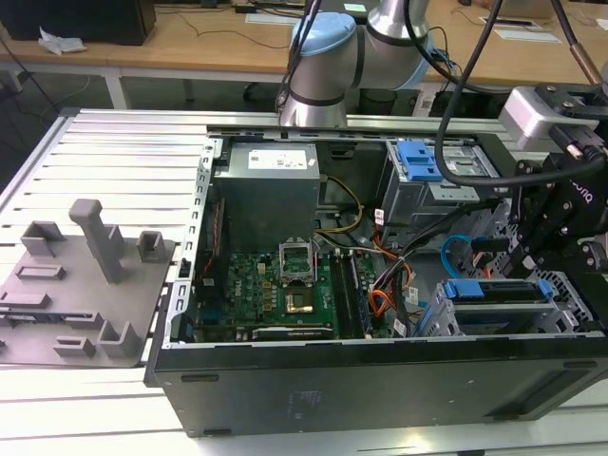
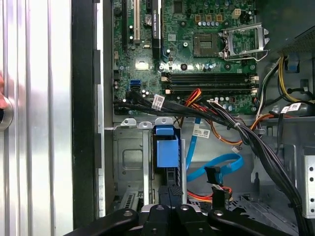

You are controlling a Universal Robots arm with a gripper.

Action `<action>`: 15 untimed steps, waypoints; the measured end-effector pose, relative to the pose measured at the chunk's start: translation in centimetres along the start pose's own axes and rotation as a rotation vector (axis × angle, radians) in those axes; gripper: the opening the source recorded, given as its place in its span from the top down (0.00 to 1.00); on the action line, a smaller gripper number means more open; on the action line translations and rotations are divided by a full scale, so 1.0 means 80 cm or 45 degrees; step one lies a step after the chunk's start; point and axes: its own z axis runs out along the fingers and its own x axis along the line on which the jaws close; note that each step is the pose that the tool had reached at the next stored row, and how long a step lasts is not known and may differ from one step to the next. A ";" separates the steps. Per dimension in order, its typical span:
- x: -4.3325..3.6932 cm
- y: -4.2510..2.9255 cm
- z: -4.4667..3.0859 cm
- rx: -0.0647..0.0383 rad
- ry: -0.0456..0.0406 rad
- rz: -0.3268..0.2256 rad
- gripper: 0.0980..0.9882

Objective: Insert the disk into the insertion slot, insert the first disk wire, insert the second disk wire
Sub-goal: 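Insert the first disk wire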

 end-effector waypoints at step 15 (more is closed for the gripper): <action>-0.017 0.0007 -0.0060 0.000 -0.001 0.000 0.99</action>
